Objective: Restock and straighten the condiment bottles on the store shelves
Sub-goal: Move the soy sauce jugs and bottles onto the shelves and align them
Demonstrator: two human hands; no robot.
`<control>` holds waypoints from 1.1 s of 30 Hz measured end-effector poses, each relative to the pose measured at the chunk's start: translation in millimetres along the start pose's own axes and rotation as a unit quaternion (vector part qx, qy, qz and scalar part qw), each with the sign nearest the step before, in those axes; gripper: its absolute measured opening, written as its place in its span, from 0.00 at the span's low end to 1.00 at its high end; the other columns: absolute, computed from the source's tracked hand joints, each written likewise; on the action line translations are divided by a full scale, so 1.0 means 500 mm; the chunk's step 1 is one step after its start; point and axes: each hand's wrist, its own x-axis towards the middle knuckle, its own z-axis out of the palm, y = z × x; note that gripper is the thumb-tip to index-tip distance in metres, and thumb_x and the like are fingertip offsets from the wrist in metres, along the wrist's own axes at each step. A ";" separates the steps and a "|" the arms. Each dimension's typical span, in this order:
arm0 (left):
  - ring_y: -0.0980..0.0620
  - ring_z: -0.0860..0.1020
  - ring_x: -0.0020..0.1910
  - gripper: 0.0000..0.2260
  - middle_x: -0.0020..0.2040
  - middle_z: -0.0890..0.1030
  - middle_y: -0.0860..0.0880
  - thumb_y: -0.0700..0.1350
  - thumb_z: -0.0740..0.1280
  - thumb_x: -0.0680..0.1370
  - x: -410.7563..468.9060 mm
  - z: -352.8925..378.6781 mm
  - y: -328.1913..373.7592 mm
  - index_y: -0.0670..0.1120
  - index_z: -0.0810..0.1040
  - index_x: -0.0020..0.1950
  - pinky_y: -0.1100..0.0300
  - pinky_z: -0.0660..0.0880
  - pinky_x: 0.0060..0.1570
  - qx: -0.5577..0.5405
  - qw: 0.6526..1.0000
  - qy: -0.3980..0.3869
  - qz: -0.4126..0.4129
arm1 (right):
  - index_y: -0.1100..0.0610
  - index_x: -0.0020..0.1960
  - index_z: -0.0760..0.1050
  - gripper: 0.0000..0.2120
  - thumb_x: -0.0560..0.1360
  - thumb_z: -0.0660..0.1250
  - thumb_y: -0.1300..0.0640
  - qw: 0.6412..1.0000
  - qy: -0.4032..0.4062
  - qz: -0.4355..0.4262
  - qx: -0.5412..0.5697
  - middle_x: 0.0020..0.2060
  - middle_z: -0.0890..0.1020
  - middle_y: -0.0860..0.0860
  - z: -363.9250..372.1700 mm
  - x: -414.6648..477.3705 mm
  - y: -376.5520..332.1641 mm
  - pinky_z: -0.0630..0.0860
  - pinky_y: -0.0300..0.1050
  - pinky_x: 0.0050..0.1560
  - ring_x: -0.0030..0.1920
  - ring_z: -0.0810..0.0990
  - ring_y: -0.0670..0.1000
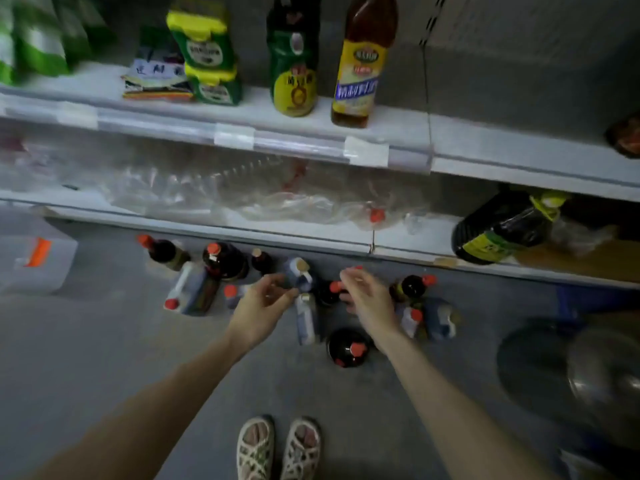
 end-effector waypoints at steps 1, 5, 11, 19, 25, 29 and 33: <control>0.59 0.77 0.41 0.14 0.44 0.80 0.51 0.46 0.69 0.78 0.003 0.010 -0.027 0.45 0.75 0.61 0.66 0.73 0.40 0.007 1.000 -0.004 -0.010 | 0.51 0.50 0.76 0.03 0.79 0.65 0.53 1.000 -0.008 0.015 -0.005 0.43 0.82 0.49 0.006 0.004 0.032 0.74 0.37 0.37 0.39 0.80 0.44; 0.60 0.77 0.43 0.14 0.47 0.79 0.51 0.49 0.68 0.78 0.049 0.057 -0.177 0.48 0.74 0.61 0.66 0.73 0.40 0.028 0.998 -0.021 -0.057 | 0.56 0.57 0.76 0.10 0.79 0.64 0.53 0.998 -0.014 0.054 -0.025 0.46 0.82 0.51 0.047 0.052 0.201 0.75 0.38 0.42 0.42 0.80 0.44; 0.54 0.78 0.45 0.12 0.51 0.80 0.46 0.49 0.67 0.78 0.125 0.106 -0.382 0.49 0.74 0.61 0.64 0.74 0.41 0.024 0.992 -0.017 -0.122 | 0.60 0.59 0.77 0.15 0.77 0.67 0.52 0.995 0.002 0.088 -0.049 0.48 0.83 0.53 0.118 0.138 0.422 0.76 0.44 0.51 0.48 0.80 0.49; 0.51 0.79 0.47 0.13 0.52 0.81 0.43 0.49 0.67 0.78 0.209 0.140 -0.574 0.48 0.75 0.61 0.67 0.74 0.38 0.017 0.985 -0.024 -0.170 | 0.62 0.68 0.71 0.21 0.78 0.66 0.54 0.990 0.023 0.133 -0.050 0.56 0.79 0.53 0.182 0.259 0.589 0.70 0.35 0.53 0.54 0.76 0.45; 0.50 0.79 0.49 0.15 0.52 0.80 0.44 0.49 0.66 0.79 0.247 0.153 -0.660 0.45 0.74 0.64 0.68 0.73 0.38 0.014 0.981 -0.035 -0.192 | 0.60 0.63 0.75 0.17 0.79 0.65 0.51 0.985 0.039 0.148 -0.078 0.50 0.80 0.51 0.216 0.323 0.672 0.71 0.39 0.51 0.51 0.77 0.47; 0.51 0.79 0.50 0.15 0.51 0.80 0.47 0.51 0.65 0.79 0.255 0.158 -0.687 0.47 0.73 0.64 0.66 0.74 0.41 0.011 0.979 -0.038 -0.198 | 0.57 0.54 0.77 0.10 0.78 0.67 0.52 0.988 0.048 0.132 -0.064 0.44 0.81 0.54 0.243 0.344 0.696 0.75 0.48 0.50 0.46 0.79 0.52; 0.51 0.79 0.51 0.16 0.52 0.80 0.47 0.51 0.65 0.79 0.255 0.152 -0.695 0.48 0.73 0.65 0.64 0.75 0.45 0.003 0.979 -0.040 -0.200 | 0.58 0.59 0.77 0.14 0.78 0.65 0.51 0.990 0.054 0.120 -0.058 0.42 0.78 0.49 0.254 0.339 0.703 0.72 0.44 0.48 0.43 0.75 0.47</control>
